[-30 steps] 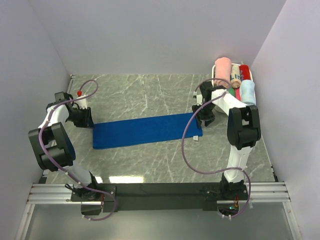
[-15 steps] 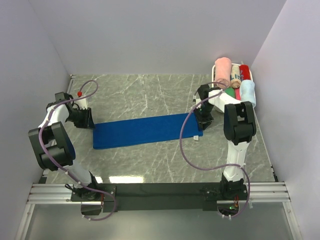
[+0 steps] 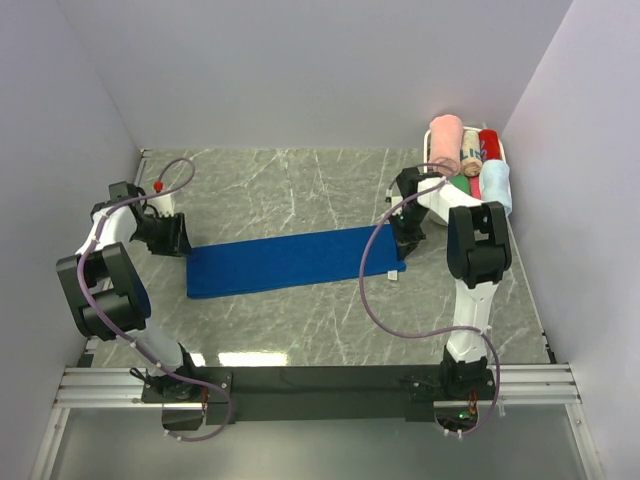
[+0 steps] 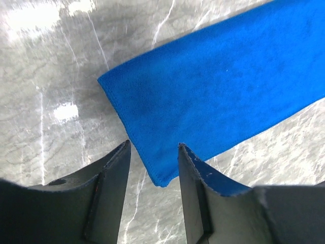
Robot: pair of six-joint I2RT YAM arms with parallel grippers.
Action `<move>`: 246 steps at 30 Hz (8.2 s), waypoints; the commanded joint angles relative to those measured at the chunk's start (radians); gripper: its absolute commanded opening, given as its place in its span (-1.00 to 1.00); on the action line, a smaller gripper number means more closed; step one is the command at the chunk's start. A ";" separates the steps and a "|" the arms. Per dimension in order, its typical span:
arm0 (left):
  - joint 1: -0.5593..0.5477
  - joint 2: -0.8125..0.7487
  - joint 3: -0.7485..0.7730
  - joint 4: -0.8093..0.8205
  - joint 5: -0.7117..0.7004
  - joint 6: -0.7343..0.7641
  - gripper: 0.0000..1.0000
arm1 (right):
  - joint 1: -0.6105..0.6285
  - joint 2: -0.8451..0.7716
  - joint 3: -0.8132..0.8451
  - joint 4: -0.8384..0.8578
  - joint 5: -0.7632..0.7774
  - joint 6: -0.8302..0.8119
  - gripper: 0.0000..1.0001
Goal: Roll the towels
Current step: Fold the towel, then roll the towel
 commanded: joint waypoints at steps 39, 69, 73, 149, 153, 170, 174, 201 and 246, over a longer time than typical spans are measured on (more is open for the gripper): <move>0.045 -0.091 0.106 -0.046 0.177 -0.039 0.99 | 0.368 0.130 0.299 -0.045 -0.386 0.062 -1.00; 0.008 -0.142 0.028 -0.073 0.178 0.041 0.77 | 0.262 0.089 0.411 -0.082 -0.601 -0.025 -0.06; -0.071 -0.110 -0.001 -0.066 0.078 0.040 0.06 | 0.228 0.133 0.461 -0.091 -0.413 -0.069 -0.24; -0.602 0.843 0.977 0.233 -0.127 -0.347 -0.68 | 0.421 0.014 -0.256 0.379 -0.850 0.105 -0.42; -0.573 0.744 1.052 0.242 -0.069 -0.353 -0.25 | 0.353 -0.097 -0.262 0.322 -0.747 0.018 -0.38; -0.352 0.072 0.411 0.165 0.402 -0.084 0.31 | 0.369 -0.164 -0.069 0.506 -0.610 0.159 -0.04; -0.329 -0.060 0.214 -0.003 0.431 0.119 -0.05 | 0.397 -0.122 -0.016 0.521 -0.807 0.194 -0.46; -0.966 -0.599 -0.679 0.580 -0.174 0.394 0.09 | 0.464 0.164 -0.029 0.487 -0.690 0.250 -0.62; -0.825 -0.116 -0.179 0.098 0.209 0.391 -0.99 | 0.277 -0.049 0.070 0.184 -0.690 0.021 -0.27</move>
